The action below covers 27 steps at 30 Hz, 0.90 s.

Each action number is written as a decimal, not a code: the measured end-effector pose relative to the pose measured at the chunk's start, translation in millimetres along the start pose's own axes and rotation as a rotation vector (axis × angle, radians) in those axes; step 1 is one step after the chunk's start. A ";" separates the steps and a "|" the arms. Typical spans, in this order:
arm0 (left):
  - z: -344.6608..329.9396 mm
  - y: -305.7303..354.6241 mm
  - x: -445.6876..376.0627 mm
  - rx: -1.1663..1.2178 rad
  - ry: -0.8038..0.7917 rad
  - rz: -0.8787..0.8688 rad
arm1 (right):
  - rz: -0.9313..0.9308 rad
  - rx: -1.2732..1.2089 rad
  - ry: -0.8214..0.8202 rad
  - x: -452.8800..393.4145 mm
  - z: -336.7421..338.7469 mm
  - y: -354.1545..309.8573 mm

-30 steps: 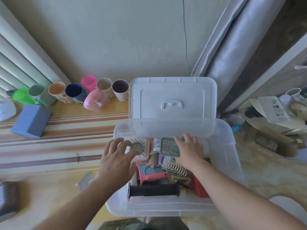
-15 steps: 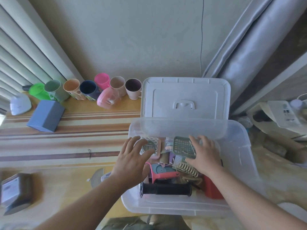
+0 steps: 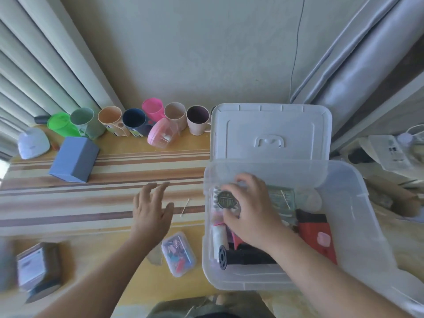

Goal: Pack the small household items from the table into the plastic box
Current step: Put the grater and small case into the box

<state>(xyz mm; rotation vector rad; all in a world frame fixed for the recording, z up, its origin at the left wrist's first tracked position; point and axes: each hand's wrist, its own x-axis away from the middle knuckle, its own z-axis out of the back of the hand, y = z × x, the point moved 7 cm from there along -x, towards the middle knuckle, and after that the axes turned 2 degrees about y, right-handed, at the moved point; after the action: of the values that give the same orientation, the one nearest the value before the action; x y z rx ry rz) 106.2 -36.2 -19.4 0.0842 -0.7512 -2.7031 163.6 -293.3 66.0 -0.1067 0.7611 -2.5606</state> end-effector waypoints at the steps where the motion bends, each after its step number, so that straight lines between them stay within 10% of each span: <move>1: -1.3 -26.0 0.0 -0.065 -0.053 0.040 | 0.053 -0.028 -0.002 -2.4 -6.8 -27.2; 6: -22.9 -100.0 32.2 -0.263 -0.394 -0.031 | 0.128 -0.102 -0.149 -5.9 -83.4 -132.9; 13: -47.3 -127.9 74.9 -0.371 -0.674 -0.126 | -0.381 0.207 -0.555 34.8 -223.7 -103.3; 27: -71.1 -150.5 29.8 -0.783 -0.740 -0.468 | -0.602 0.208 -0.453 73.0 -259.3 -57.0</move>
<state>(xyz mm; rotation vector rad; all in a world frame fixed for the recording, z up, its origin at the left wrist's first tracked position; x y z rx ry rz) 43.1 40.1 -156.5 -1.0810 0.2779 -3.2608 23.2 -155.1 -126.4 -0.9368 0.3100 -2.9692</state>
